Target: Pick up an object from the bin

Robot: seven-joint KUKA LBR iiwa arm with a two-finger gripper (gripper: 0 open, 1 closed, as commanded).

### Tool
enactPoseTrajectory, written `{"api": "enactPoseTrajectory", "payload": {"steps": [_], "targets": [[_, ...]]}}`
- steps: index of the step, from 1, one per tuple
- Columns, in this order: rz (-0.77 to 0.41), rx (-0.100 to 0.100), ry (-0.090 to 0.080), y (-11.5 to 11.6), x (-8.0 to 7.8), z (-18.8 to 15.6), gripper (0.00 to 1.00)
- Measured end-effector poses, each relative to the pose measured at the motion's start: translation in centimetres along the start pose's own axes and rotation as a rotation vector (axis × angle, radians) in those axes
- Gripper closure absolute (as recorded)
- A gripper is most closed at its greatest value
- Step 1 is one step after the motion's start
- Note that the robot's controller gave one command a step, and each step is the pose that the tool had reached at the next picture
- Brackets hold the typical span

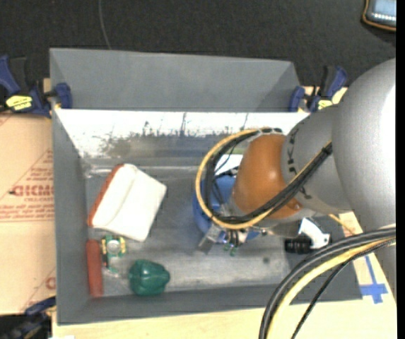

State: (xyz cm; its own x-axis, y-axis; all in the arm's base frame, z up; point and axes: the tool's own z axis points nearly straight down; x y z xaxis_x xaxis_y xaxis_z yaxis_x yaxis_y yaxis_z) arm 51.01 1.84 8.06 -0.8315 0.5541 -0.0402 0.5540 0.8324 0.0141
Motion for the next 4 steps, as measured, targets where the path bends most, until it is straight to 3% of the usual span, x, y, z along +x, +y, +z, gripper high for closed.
{"api": "enactPoseTrajectory", "payload": {"steps": [1, 2, 3, 4], "targets": [[-0.023, 0.001, -0.001, 0.0, 2.0, -1.3, 1.0], [-0.023, 0.001, -0.001, 0.0, 2.0, -1.3, 1.0], [0.051, -0.005, -0.015, 3.4, 3.4, 0.4, 1.0], [0.115, -0.012, -0.022, 2.1, 4.6, 0.3, 1.0]]}}
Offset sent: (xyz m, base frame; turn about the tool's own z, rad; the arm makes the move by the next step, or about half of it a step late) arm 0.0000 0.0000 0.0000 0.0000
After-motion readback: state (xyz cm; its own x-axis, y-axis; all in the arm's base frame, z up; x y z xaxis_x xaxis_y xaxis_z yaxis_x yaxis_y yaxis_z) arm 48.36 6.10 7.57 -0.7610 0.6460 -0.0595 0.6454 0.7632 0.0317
